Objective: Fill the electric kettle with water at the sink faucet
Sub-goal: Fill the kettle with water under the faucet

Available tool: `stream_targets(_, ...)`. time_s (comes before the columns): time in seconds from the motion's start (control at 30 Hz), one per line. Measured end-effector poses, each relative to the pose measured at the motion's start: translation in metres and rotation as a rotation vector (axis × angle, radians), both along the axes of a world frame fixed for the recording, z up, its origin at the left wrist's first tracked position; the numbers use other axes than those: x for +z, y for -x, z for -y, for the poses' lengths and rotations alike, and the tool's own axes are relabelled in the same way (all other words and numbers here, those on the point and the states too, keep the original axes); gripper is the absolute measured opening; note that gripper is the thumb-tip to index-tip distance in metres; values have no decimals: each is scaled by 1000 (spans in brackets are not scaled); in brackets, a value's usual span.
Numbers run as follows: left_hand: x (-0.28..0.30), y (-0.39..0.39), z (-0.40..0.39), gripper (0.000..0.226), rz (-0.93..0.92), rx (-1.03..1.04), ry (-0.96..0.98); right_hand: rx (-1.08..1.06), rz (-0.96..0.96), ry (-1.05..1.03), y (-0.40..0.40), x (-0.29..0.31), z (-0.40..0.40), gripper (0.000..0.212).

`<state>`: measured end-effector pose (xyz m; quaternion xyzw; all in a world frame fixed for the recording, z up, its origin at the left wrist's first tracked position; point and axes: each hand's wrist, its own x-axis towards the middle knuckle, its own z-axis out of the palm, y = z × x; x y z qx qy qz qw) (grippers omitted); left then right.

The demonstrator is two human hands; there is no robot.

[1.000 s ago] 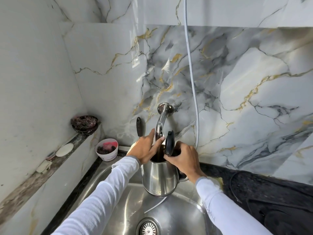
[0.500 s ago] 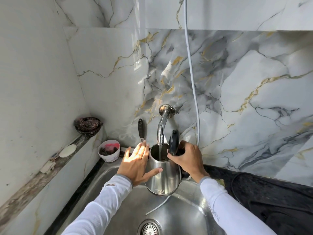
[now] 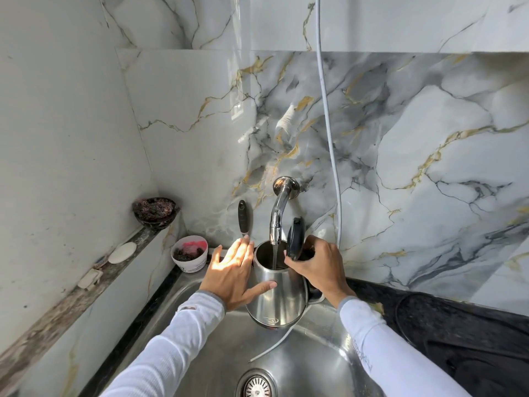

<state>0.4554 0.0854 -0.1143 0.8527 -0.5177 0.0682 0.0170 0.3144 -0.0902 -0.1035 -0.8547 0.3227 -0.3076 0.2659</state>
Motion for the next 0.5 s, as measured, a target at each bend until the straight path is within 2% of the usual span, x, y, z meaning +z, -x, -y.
stream_targets(0.17,0,0,1,113,14,-1,13,11,7,-22,2,3,-1,49)
stream_targets(0.33,6,1,3,103,-55,-28,30,3,15,-21,3,4,1,44)
stream_targets(0.43,23,-11,10,89,-317,-42,16,2,15,-13,4,4,1,36)
stream_targets(0.5,36,-22,20,77,-519,-26,76,3,18,-19,4,4,2,41)
